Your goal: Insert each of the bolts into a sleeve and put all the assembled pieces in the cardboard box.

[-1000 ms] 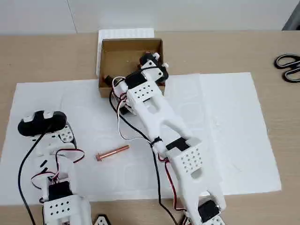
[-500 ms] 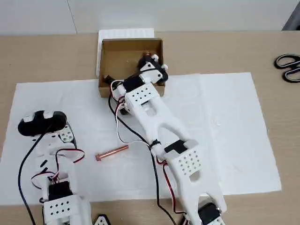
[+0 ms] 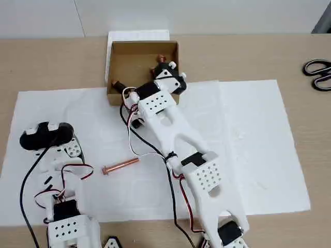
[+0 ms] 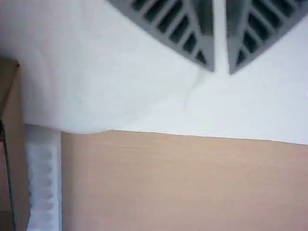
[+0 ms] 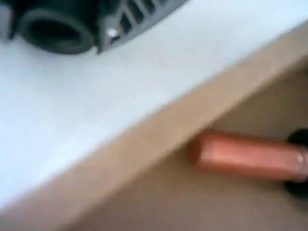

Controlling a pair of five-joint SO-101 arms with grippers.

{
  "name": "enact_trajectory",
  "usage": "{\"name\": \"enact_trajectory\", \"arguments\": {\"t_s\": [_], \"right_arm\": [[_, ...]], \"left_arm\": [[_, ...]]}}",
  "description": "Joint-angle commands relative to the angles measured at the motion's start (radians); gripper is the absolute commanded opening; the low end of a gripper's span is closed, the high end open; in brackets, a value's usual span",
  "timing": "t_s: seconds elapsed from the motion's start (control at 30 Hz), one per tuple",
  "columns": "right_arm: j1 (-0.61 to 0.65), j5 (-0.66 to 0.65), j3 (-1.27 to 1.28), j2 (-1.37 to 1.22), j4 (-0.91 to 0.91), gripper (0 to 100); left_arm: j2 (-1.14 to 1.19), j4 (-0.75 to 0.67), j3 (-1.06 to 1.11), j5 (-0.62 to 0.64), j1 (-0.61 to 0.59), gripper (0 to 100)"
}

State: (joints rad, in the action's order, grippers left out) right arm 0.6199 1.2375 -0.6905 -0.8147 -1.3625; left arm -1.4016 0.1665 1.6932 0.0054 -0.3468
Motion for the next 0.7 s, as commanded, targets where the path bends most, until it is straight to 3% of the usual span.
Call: {"name": "enact_trajectory", "arguments": {"t_s": [0.0, 0.23, 0.67], "right_arm": [[0.001, 0.000, -0.008, 0.108, -0.065, 0.4], [-0.008, -0.203, -0.006, 0.266, -0.139, 0.5], [-0.211, -0.543, 0.000, 0.426, -0.358, 0.4]], "left_arm": [[-0.014, 0.002, -0.050, 0.005, 0.002, 1], [-0.014, 0.002, -0.051, 0.005, 0.002, 1], [-0.014, 0.002, -0.051, 0.006, 0.003, 1]]}}
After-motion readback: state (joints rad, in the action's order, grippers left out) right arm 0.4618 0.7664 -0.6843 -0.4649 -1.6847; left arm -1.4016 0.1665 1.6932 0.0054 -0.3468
